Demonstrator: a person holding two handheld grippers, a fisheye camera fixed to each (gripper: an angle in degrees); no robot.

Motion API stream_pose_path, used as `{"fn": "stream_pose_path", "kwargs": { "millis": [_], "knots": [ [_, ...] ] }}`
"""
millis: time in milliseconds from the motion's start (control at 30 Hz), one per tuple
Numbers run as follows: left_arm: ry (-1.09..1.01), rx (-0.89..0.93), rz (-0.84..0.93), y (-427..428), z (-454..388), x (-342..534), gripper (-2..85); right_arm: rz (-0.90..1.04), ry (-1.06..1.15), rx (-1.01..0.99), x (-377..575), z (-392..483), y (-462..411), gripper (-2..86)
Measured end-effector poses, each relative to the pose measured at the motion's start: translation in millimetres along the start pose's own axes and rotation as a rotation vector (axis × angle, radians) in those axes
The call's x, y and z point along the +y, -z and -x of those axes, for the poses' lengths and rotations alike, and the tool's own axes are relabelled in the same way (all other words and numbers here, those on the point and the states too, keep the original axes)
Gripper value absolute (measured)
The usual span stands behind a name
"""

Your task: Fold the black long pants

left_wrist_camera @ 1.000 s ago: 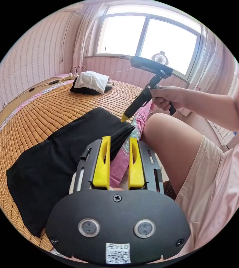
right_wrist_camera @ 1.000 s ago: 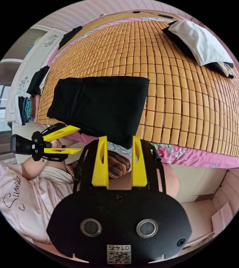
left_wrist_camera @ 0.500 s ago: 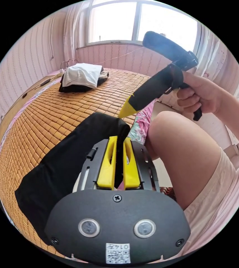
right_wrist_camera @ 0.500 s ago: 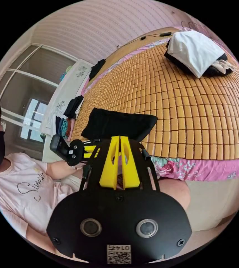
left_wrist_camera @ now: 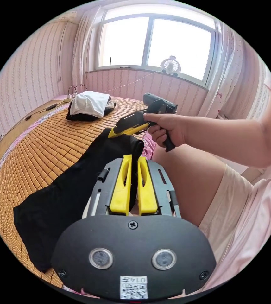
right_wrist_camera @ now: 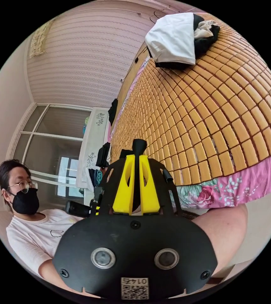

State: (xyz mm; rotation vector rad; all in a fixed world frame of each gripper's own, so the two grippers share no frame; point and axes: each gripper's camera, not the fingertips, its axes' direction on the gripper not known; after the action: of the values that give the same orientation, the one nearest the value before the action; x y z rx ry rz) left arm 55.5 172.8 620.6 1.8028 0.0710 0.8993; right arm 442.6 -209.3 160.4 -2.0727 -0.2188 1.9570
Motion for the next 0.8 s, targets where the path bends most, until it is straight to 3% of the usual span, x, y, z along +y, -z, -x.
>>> {"fn": "stream_pose_path", "kwargs": {
  "millis": [167,300,467,567,667,800],
  "knots": [
    [0.067,0.078,-0.197,34,13,-17,2.1,-0.075,0.133,0.042,-6,55,47,1.6],
    [0.165,0.046,-0.296,85,48,2,2.7,0.019,0.280,0.022,-28,118,2,2.2],
    [0.309,-0.147,-0.190,161,101,74,5.1,0.256,0.429,-0.007,-33,170,-164,5.4],
    [0.459,-0.304,0.070,183,140,131,6.5,0.335,0.413,0.120,-26,157,-239,5.9],
    [0.588,-0.365,0.134,207,169,176,7.0,0.308,0.428,0.233,-8,148,-245,6.1],
    [0.733,-0.287,0.040,212,211,202,8.9,0.257,0.441,0.456,18,132,-219,8.2]
  ]
}}
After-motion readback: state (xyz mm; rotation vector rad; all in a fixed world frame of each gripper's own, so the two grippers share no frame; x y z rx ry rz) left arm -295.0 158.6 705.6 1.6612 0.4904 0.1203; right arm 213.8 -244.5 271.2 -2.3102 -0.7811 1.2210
